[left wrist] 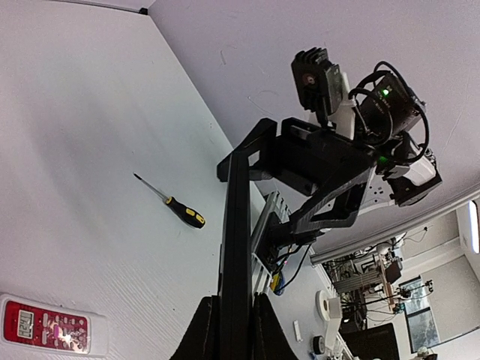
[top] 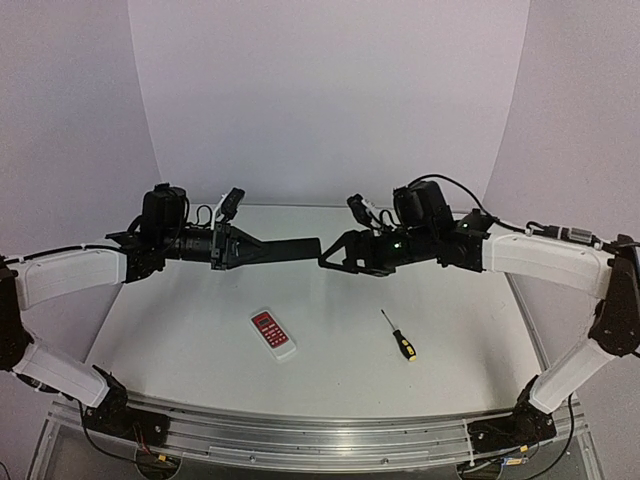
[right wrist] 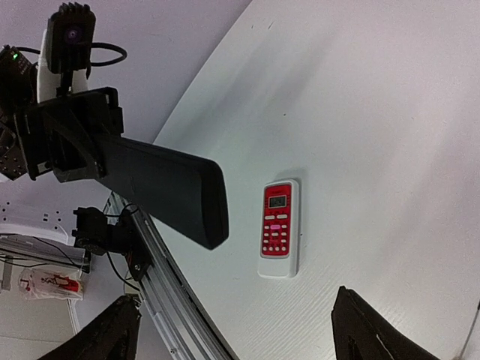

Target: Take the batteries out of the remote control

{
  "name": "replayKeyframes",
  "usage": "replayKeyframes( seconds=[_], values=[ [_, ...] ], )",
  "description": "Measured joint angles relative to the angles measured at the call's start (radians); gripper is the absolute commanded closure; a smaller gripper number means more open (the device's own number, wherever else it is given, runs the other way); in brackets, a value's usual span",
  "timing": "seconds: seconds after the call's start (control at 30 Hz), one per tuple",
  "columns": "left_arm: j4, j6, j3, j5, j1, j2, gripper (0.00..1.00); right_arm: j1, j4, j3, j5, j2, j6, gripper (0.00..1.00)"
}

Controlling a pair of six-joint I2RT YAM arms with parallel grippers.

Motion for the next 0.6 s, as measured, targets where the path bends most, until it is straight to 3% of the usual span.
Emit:
replayKeyframes(
  seconds=[0.27, 0.6],
  values=[
    [0.072, -0.084, -0.047, -0.003, -0.005, -0.036, 1.00, 0.050, 0.108, 0.083, -0.024, 0.135, 0.038, 0.21],
    [0.120, -0.120, -0.076, -0.003, -0.009, -0.036, 1.00, 0.050, 0.155, 0.146, -0.066, 0.174, 0.055, 0.32]
  ],
)
